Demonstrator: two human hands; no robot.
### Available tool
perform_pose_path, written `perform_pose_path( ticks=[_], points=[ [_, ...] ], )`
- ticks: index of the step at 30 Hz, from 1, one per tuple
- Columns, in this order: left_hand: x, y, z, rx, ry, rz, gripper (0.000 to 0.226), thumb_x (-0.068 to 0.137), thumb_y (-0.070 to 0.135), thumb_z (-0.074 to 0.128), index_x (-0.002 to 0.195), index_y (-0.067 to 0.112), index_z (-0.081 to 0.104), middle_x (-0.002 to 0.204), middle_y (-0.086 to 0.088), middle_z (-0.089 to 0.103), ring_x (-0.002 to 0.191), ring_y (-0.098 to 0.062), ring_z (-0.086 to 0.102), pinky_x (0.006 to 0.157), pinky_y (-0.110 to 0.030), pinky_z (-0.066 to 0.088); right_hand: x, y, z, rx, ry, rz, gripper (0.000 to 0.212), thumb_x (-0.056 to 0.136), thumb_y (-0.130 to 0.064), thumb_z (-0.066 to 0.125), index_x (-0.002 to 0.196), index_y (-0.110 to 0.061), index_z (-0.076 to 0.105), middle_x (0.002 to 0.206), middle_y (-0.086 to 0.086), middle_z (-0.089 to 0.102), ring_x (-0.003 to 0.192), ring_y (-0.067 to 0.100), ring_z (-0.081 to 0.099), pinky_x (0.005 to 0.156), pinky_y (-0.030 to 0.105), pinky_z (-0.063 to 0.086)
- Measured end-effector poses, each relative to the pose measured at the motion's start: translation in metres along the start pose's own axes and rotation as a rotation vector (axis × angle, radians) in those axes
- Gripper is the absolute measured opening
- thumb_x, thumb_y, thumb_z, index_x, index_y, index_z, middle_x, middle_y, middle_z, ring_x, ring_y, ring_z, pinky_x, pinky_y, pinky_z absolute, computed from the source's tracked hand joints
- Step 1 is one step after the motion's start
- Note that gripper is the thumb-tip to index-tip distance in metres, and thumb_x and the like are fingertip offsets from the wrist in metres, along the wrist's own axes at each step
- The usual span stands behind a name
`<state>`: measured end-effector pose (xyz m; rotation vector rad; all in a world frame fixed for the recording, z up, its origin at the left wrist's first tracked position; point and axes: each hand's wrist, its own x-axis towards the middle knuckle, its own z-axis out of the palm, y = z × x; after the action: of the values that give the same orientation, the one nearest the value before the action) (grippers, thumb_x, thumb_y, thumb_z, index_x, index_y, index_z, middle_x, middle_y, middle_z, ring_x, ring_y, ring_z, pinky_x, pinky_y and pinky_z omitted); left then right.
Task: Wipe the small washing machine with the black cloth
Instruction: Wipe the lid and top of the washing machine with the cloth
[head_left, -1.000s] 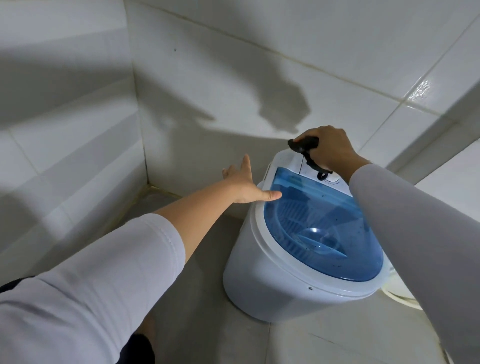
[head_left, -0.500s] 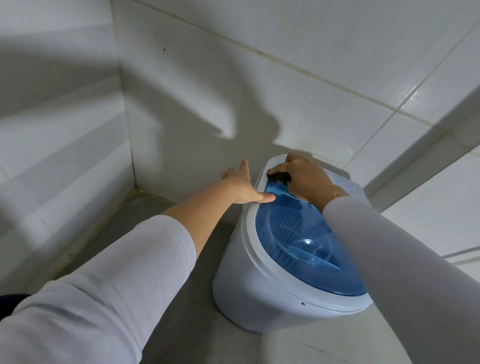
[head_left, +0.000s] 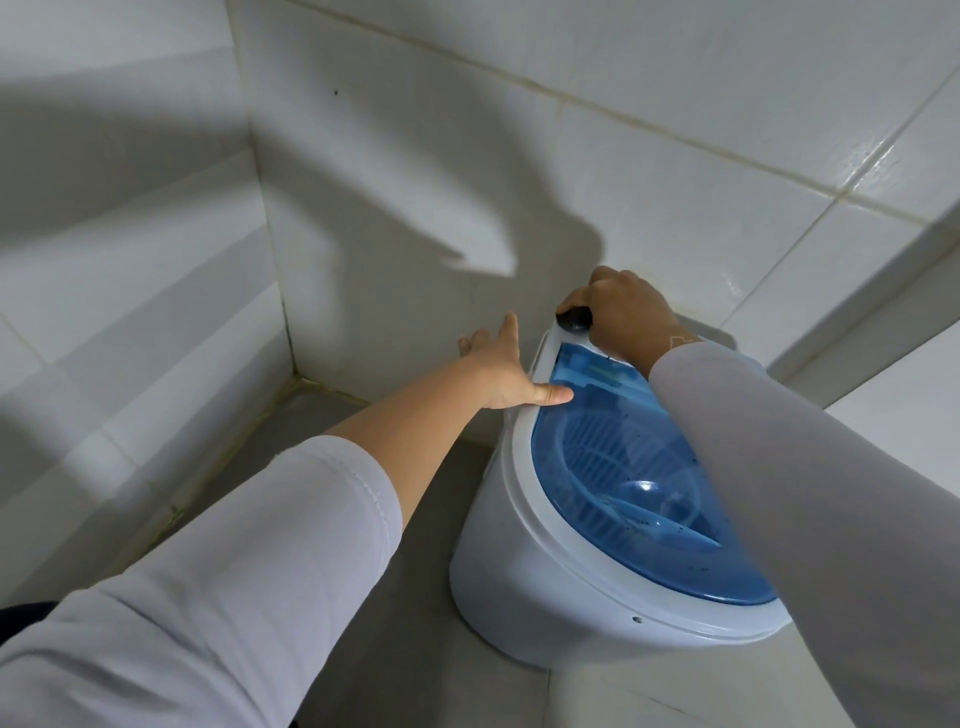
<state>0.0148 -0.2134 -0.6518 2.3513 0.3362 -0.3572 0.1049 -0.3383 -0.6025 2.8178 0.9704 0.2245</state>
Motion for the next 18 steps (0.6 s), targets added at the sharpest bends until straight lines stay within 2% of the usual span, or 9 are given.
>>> perform_pose_path(
  ticks=[13,18],
  points=[
    [-0.001,0.001,-0.001,0.036,0.008,0.018,0.125,0.069,0.066,0.068,0.151,0.023,-0.016,0.161,-0.013,0.001,0.149,-0.032,-0.005,0.119,-0.052,0.016,0.018,0.005,0.002,-0.032,0.003,0.168,0.039,0.09,-0.002,0.043,0.118,-0.019,0.065,0.116,0.017,0.057,0.11,0.039,0.052,0.084,0.041,0.049],
    [0.005,-0.002,0.001,0.056,0.018,0.029,0.126,0.067,0.069,0.068,0.151,0.025,-0.015,0.16,-0.011,0.005,0.149,-0.031,-0.004,0.117,-0.057,0.019,0.017,0.011,-0.007,0.108,-0.023,0.205,0.039,0.087,-0.003,0.045,0.116,-0.018,0.066,0.116,0.016,0.063,0.107,0.037,0.057,0.085,0.038,0.048]
  ],
)
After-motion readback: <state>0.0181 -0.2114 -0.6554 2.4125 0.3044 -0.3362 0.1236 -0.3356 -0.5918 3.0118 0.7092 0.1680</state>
